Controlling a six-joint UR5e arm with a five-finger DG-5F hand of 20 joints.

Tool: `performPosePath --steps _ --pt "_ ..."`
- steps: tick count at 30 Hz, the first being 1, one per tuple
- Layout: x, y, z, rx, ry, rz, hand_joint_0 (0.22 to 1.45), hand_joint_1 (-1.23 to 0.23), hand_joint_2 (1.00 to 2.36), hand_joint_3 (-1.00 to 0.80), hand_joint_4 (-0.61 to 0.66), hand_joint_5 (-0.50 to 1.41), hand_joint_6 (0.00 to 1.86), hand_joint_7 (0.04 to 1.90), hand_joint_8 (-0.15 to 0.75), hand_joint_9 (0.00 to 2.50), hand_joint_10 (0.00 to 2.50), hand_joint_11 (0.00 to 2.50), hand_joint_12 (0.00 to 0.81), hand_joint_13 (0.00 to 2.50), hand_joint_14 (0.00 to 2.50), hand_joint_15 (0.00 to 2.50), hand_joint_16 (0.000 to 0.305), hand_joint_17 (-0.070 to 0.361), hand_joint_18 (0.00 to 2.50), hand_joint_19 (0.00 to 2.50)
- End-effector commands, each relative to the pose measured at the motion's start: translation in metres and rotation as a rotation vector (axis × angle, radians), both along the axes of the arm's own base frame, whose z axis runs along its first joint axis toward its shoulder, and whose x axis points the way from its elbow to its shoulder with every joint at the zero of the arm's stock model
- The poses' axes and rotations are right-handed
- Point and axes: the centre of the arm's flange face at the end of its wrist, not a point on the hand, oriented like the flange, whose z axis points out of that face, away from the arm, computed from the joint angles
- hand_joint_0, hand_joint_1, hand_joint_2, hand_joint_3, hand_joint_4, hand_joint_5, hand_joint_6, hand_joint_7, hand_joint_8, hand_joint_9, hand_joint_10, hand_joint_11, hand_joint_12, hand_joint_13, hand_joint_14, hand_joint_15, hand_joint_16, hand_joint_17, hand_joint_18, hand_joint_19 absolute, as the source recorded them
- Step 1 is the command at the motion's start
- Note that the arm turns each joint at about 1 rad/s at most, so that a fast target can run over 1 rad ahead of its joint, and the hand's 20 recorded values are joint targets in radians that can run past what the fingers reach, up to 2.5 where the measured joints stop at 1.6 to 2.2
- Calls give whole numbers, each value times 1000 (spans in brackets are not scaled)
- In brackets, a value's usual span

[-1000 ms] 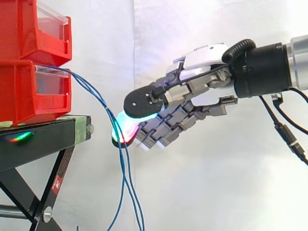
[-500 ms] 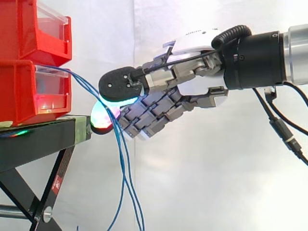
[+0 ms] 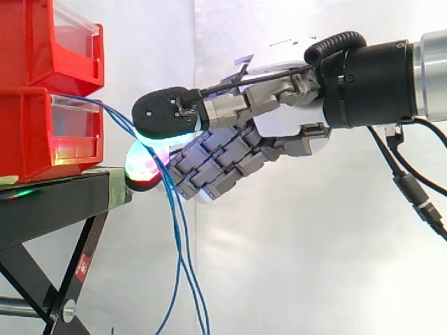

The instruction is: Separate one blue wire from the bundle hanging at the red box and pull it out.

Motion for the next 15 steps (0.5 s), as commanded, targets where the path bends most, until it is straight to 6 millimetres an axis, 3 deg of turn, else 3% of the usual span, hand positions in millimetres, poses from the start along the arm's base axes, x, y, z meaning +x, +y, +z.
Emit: performPosePath --steps 1,15 --pt "0 0 0 0 1 0 562 -735 1000 -500 269 -139 502 1102 326 641 8 270 415 510 9 278 56 126 477 245" --pt "0 0 0 0 2 -1 584 -755 1000 -500 239 -123 500 1210 323 655 8 291 413 531 9 286 55 124 510 258"
